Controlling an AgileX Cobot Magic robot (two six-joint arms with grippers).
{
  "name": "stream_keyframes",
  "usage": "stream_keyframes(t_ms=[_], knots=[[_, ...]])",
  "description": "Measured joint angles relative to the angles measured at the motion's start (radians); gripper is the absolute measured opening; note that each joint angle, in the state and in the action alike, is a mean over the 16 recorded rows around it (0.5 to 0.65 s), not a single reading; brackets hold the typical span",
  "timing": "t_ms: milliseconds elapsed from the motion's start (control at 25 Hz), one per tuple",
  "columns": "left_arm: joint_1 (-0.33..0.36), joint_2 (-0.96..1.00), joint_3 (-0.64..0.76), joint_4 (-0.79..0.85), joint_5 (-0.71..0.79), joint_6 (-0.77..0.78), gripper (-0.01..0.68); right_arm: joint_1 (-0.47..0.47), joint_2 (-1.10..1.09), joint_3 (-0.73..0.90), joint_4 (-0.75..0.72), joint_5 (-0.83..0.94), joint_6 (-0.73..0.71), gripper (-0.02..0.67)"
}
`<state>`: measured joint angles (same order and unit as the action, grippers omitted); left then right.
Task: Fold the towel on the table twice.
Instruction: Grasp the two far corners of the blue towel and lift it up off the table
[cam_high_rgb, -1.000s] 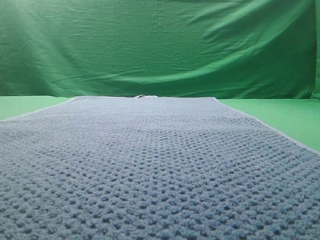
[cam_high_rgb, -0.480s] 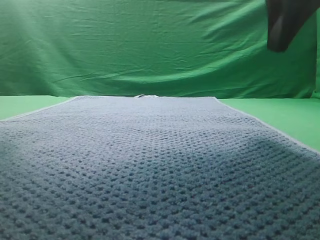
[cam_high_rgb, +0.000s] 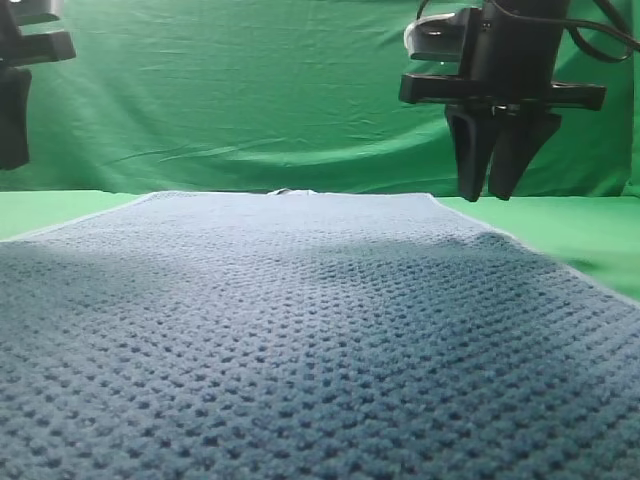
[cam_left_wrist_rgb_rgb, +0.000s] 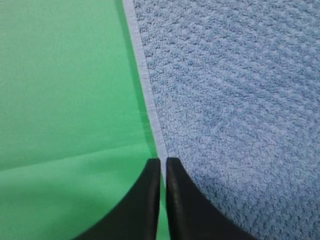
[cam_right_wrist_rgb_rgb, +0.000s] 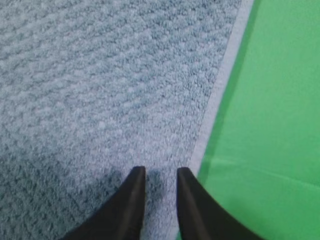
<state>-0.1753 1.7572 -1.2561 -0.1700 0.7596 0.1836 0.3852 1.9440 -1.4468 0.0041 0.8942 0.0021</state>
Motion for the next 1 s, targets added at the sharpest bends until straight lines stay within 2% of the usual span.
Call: stream_keyframes(t_ms=[280, 400, 480, 600, 1000], knots=[[-0.004, 0.059, -0.028, -0.012, -0.021, 0.007, 0.479, 0.000, 0.045, -0.043, -0.002, -0.026, 0.001, 0.535], [-0.011, 0.080, -0.041, -0.019, -0.026, 0.011, 0.580, 0.000, 0.051, -0.047, -0.004, -0.039, 0.001, 0.609], [-0.016, 0.096, -0.051, -0.018, -0.029, 0.014, 0.622, 0.000, 0.057, -0.047, -0.005, -0.046, 0.001, 0.635], [-0.024, 0.125, -0.071, -0.013, -0.030, 0.017, 0.641, 0.000, 0.069, -0.048, -0.008, -0.056, 0.001, 0.644], [-0.042, 0.237, -0.152, 0.017, -0.014, 0.015, 0.641, 0.000, 0.120, -0.048, -0.016, -0.087, 0.001, 0.643]])
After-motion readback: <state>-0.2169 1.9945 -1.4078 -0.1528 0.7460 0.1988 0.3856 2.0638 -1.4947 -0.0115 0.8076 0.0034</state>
